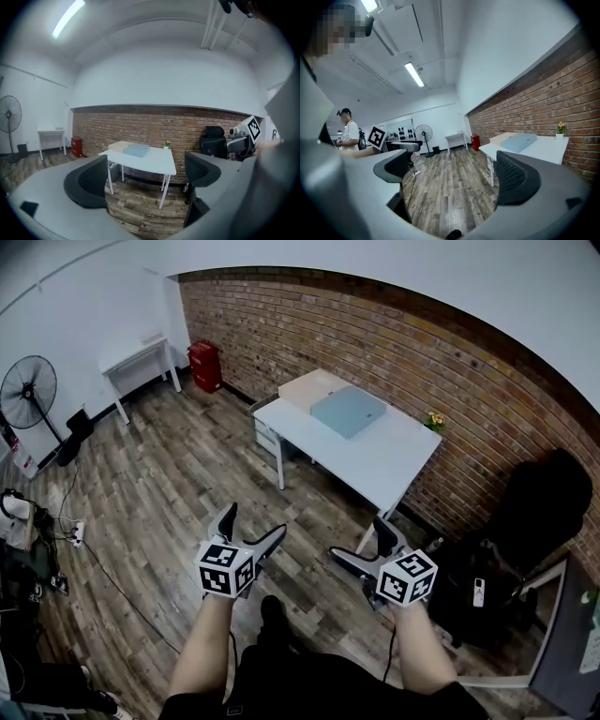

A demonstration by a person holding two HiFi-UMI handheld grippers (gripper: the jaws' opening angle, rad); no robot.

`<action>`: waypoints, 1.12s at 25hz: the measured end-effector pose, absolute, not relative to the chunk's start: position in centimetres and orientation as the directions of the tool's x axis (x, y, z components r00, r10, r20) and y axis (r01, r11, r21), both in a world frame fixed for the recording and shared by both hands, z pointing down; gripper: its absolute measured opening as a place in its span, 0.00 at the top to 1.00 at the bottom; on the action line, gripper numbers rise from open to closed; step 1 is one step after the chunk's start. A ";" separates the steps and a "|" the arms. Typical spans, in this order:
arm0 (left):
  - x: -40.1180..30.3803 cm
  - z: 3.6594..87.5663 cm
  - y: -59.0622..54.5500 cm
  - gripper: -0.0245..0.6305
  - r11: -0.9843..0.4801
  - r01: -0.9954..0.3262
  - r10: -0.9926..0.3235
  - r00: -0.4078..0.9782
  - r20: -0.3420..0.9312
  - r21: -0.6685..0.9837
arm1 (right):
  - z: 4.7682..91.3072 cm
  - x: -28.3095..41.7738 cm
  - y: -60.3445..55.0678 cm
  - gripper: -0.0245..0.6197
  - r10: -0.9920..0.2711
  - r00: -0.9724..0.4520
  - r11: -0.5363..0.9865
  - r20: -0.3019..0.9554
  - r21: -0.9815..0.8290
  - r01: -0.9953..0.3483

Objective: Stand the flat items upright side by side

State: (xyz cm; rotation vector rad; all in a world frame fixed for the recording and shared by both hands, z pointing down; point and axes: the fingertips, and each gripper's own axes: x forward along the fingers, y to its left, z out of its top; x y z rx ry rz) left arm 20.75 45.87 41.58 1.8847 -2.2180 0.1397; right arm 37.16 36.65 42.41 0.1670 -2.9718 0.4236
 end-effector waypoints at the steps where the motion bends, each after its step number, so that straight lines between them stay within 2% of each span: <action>1: 20.1 41.8 45.2 0.19 0.162 -0.984 -0.962 -0.140 0.235 0.078 | 42.4 36.4 36.0 0.05 -0.094 -0.984 0.954 0.150 -0.268 -0.132; 13: 7.9 41.6 35.9 0.19 0.084 -0.993 -0.970 -0.062 0.235 0.084 | 43.1 24.1 27.9 0.05 -0.145 -0.972 0.941 0.184 -0.278 -0.193; 18: 2.6 42.2 33.8 0.19 0.064 -0.992 -0.968 -0.036 0.248 0.105 | 44.3 18.6 26.5 0.06 -0.138 -0.963 0.938 0.233 -0.280 -0.202; 28: -2.8 43.9 31.6 0.19 0.034 -0.991 -0.960 0.004 0.279 0.130 | 46.7 12.8 24.8 0.06 -0.116 -0.947 0.924 0.298 -0.316 -0.213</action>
